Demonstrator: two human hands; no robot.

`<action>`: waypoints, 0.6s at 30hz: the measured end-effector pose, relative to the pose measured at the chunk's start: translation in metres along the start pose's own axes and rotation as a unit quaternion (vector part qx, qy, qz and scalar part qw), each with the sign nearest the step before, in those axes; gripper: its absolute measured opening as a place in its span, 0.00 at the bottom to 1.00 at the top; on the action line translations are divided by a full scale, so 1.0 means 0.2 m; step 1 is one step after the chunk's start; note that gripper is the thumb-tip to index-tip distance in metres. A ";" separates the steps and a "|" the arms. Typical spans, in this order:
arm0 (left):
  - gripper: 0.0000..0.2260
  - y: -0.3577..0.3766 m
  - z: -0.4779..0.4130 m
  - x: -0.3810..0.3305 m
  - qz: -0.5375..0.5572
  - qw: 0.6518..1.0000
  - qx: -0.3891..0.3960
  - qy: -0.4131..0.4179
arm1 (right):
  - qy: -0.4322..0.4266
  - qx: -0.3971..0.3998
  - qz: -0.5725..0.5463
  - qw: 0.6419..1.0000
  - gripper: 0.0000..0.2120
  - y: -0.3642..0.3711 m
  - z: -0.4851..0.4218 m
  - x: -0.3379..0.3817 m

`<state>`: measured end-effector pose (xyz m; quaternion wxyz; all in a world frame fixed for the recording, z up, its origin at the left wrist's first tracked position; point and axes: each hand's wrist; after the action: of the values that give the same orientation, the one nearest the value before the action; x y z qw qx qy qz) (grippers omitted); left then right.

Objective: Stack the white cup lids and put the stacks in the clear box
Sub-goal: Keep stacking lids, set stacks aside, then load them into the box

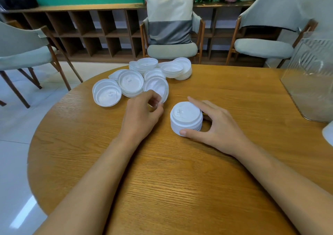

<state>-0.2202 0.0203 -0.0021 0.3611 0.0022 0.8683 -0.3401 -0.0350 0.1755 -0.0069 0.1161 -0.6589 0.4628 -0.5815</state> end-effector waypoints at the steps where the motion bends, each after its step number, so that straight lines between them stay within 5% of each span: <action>1: 0.04 0.00 0.00 -0.01 0.019 1.000 -0.007 -0.003 | 0.000 -0.004 -0.001 1.000 0.46 0.00 0.00 0.00; 11: 0.31 -0.05 0.00 -0.10 0.295 0.952 0.018 -0.080 | 0.005 -0.031 0.015 0.999 0.45 0.00 0.00 0.00; 18: 0.28 -0.06 0.00 -0.10 0.428 0.884 0.145 -0.122 | 0.011 -0.032 -0.006 0.999 0.47 0.00 -0.01 0.00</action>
<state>-0.2085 0.0163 0.0188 0.5700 0.3846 0.6731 -0.2723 -0.0361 0.1763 -0.0064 0.0869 -0.6586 0.4786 -0.5741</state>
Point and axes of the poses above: each hand's wrist, its own z-axis away from the middle knuckle, its own y-axis out of the palm, x = y × z, and after that the axes turned 1 degree about z, right-handed
